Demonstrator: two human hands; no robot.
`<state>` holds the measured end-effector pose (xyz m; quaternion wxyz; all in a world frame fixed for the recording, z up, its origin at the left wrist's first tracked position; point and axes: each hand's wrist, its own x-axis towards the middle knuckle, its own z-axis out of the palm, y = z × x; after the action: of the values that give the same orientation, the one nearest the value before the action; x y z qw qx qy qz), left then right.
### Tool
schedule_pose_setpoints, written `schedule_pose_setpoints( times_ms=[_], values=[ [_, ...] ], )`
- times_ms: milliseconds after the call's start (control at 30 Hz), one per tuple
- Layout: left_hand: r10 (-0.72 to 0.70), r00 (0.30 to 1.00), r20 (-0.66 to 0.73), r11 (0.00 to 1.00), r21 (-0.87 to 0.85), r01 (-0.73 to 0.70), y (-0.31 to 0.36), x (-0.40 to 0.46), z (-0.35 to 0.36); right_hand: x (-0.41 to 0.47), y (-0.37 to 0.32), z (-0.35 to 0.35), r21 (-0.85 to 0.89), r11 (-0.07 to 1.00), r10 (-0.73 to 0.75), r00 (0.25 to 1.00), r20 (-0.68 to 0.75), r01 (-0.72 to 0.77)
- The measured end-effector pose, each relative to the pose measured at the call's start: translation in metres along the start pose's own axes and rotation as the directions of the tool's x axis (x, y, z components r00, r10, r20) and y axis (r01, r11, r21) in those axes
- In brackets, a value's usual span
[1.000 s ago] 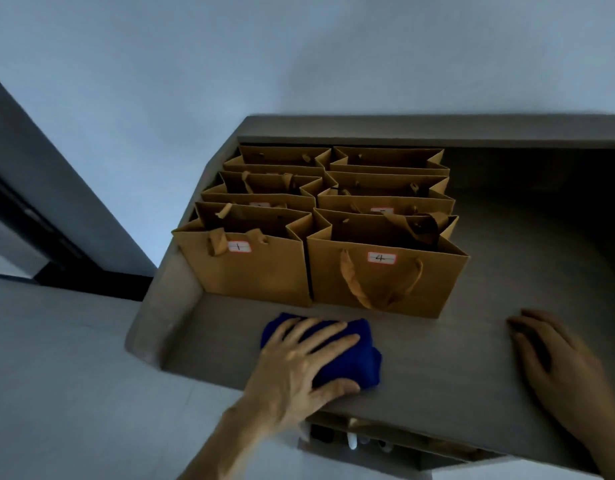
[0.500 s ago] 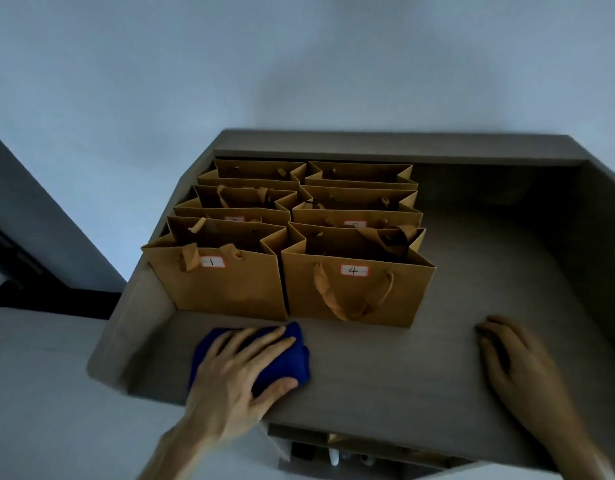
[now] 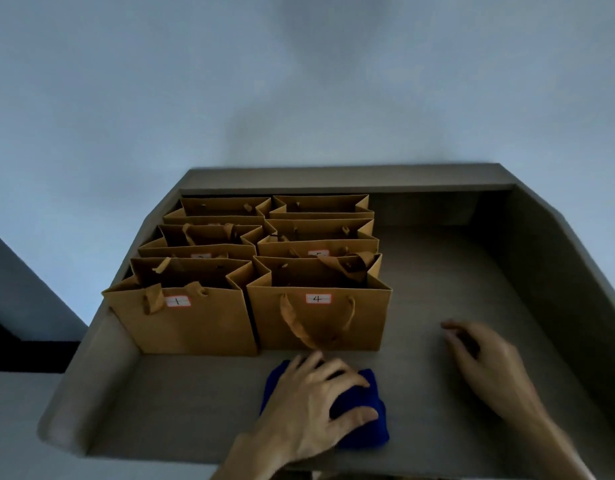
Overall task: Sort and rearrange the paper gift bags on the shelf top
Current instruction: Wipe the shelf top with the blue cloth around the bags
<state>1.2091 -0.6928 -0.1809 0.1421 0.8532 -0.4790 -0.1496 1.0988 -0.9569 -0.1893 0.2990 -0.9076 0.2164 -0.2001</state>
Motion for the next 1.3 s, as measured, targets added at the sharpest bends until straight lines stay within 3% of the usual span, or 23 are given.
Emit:
schedule_pose_setpoints(
  times_ms=[100,233,367,500,567,767,1300],
  values=[
    [0.023,0.999,0.042,0.999,-0.049,-0.021,0.0,0.01,-0.005,0.031,-0.043,-0.018,0.081,0.992,-0.096,0.995,-0.036,0.098],
    [0.078,0.993,-0.09,0.995,-0.05,-0.083,-0.007,0.006,0.005,0.074,-0.099,-0.03,0.084,0.91,-0.401,0.914,-0.062,0.405],
    [0.092,0.977,-0.191,0.99,-0.086,-0.111,-0.011,0.005,0.012,0.114,-0.138,-0.022,-0.025,0.84,-0.535,0.836,0.122,0.541],
    [0.089,0.973,-0.212,0.989,-0.096,-0.112,-0.013,0.006,0.012,0.137,-0.151,0.0,-0.273,0.76,-0.454,0.782,0.427,0.59],
    [0.086,0.977,-0.197,0.988,-0.106,-0.109,-0.013,0.006,0.011,0.141,-0.154,0.008,-0.347,0.713,-0.422,0.768,0.481,0.61],
    [0.085,0.972,-0.22,0.987,-0.116,-0.113,-0.013,0.01,0.011,0.142,-0.148,-0.001,-0.428,0.696,-0.423,0.811,0.403,0.576],
    [0.156,0.94,-0.303,0.975,-0.102,-0.195,-0.022,0.028,0.017,0.101,-0.034,-0.136,-0.551,0.786,-0.096,0.936,0.338,0.28]
  ],
)
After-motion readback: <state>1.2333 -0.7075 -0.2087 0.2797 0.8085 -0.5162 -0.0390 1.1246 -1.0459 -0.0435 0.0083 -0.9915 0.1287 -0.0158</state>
